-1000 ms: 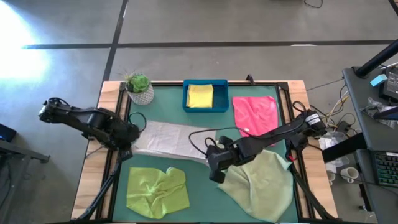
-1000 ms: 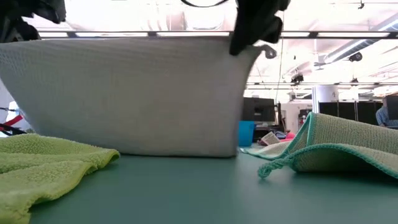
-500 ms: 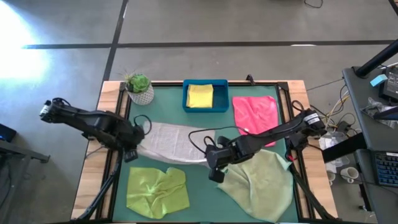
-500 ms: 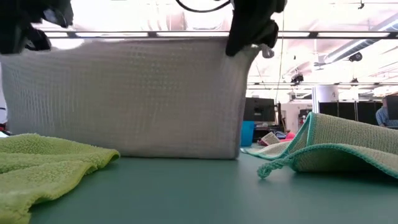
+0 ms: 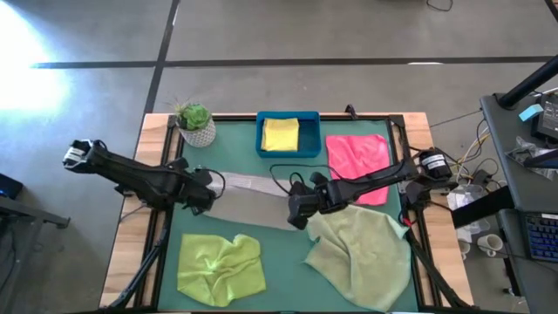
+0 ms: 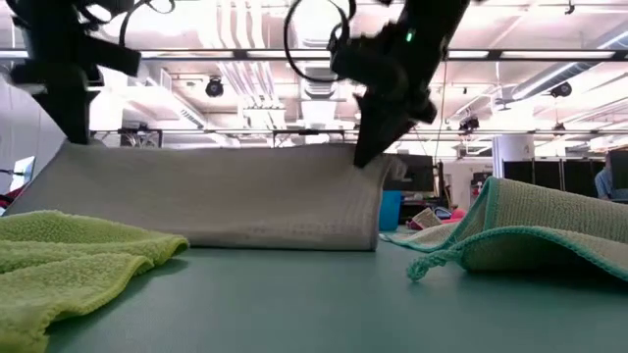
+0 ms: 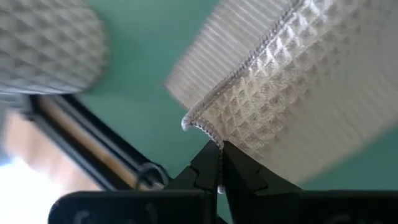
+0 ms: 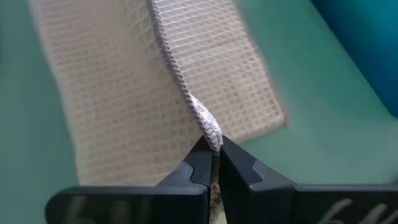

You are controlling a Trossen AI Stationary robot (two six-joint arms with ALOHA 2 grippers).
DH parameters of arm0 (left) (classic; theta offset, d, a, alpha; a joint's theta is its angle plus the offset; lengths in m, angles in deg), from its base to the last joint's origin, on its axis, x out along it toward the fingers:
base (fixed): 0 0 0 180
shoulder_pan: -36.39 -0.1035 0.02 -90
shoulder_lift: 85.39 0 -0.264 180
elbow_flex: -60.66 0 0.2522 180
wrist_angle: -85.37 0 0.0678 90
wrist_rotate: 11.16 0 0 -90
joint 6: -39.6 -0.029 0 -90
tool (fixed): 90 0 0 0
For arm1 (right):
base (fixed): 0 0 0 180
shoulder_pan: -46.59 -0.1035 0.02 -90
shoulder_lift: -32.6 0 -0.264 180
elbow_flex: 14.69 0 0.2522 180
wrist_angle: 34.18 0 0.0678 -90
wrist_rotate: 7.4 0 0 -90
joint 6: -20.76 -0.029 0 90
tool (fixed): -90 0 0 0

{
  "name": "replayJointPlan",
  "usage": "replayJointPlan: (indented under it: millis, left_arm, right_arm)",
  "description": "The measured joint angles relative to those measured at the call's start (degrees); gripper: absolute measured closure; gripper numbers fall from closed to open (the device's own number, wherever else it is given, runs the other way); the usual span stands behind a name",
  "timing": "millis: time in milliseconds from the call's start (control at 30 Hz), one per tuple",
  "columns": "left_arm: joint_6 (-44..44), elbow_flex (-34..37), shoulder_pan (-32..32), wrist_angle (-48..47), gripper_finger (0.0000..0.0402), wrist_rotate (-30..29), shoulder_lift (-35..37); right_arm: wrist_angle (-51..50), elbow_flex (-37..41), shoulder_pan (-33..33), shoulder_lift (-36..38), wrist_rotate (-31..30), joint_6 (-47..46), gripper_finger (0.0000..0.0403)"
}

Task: Fold microfiber towels
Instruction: Fold the gray microfiber cloth

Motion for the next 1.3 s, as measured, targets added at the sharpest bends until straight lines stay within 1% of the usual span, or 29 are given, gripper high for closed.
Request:
replayJointPlan:
  millis: [100,200,267,433,533,667,833,933,1000,1133,1233,1300]
  left_arm:
    - [0.94,0.29,-0.01,0.07,0.0402,-5.31,-2.25]
    - [0.9,0.29,-0.02,0.48,0.0402,-6.98,-4.45]
    - [0.9,0.29,-0.02,0.58,0.0402,-7.0,-6.1]
    - [0.71,0.85,-0.02,3.41,0.0402,-6.82,-9.74]
    - [0.27,2.1,-0.39,4.84,0.0402,-5.6,-11.65]
    - [0.48,4.03,-2.06,5.01,0.0402,-5.51,-13.67]
    - [0.31,5.13,-3.77,6.1,0.0402,-5.75,-14.97]
    - [-2.08,5.42,-4.31,7.67,0.0402,-5.82,-14.94]
    - [-1.92,5.45,-4.51,8.06,0.0402,-5.78,-14.74]
    - [-0.17,5.45,-4.52,8.08,0.0402,-5.21,-13.74]
    - [-0.27,5.45,-4.55,8.08,0.0398,-4.18,-13.09]
    - [-0.67,5.45,-4.55,8.08,0.0388,-3.58,-12.98]
  right_arm:
    - [1.35,2.03,1.27,-0.07,-2.39,0.56,0.0394]
    - [2.73,3.29,2.8,-0.07,-2.98,0.6,0.0394]
    - [2.72,3.8,3.61,-0.07,-3.0,1.15,0.0394]
    - [7.28,4.17,4.25,-0.07,-2.81,4.54,0.0394]
    - [7.56,4.17,4.37,-0.07,-2.45,4.91,0.0394]
    - [7.61,4.23,4.76,-0.07,-2.47,4.93,0.0394]
    - [7.6,4.3,6.04,-0.07,-2.48,4.91,0.0394]
    - [7.65,4.32,6.16,-0.07,-2.45,4.93,0.0394]
    - [7.99,4.32,6.05,-0.07,-2.39,5.09,0.0394]
    - [7.93,4.21,6.08,-0.07,-0.83,5.09,0.0378]
    - [8.0,3.71,6.07,-0.07,0.06,5.45,0.0354]
    - [8.02,3.29,6.05,-0.07,0.08,5.77,0.0335]
